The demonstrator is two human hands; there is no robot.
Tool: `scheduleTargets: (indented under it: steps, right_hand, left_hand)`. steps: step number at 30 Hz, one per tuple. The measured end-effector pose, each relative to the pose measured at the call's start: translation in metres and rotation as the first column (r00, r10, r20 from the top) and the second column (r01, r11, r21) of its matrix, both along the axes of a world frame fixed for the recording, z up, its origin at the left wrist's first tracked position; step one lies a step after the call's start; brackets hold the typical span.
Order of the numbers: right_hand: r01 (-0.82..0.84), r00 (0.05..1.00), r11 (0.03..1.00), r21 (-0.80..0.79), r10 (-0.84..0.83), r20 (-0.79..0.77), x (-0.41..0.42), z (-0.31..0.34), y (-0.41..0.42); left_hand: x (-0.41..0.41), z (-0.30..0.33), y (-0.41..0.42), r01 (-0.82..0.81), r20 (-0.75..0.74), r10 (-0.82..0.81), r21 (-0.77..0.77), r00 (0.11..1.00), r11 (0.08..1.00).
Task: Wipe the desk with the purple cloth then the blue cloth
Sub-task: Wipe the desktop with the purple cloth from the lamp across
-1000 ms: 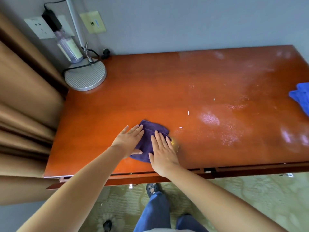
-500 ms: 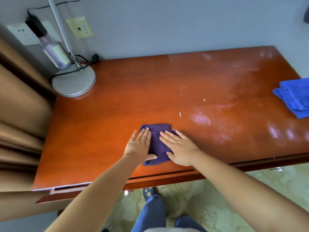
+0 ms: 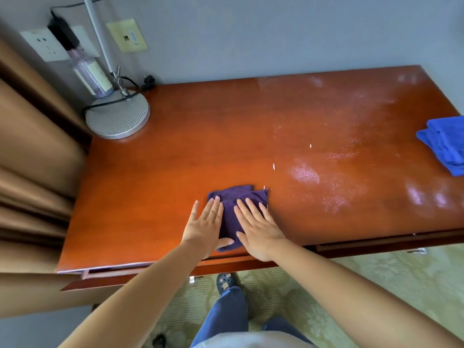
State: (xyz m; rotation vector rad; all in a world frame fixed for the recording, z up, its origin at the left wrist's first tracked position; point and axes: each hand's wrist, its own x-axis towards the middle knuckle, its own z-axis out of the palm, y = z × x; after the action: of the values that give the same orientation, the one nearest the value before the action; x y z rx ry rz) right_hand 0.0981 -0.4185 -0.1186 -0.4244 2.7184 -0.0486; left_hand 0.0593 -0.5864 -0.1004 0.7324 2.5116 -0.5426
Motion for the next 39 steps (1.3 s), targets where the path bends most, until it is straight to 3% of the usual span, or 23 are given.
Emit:
scheduleTargets:
  steps: [10,18,31,39]
  right_hand:
    - [0.146,0.988,0.988,-0.058,-0.149,-0.044,-0.007,-0.014,0.04]
    - [0.223,0.975,0.975,0.015,-0.223,-0.02,-0.054,-0.005,0.066]
    - [0.164,0.983,0.986,-0.029,-0.161,0.093,0.04,0.0,0.045]
    - [0.177,0.98,0.984,-0.033,-0.173,0.094,0.027,0.001,0.057]
  left_hand:
    - [-0.037,-0.005,0.034,0.161,0.029,-0.162,0.026,0.986,0.987]
    - [-0.09,-0.006,0.063,0.2,0.033,-0.201,0.046,0.979,0.979]
    - [0.02,-0.009,0.035,0.127,0.095,-0.135,0.081,0.986,0.989]
    - [0.002,-0.008,0.044,0.111,0.075,-0.119,0.107,0.99,0.988]
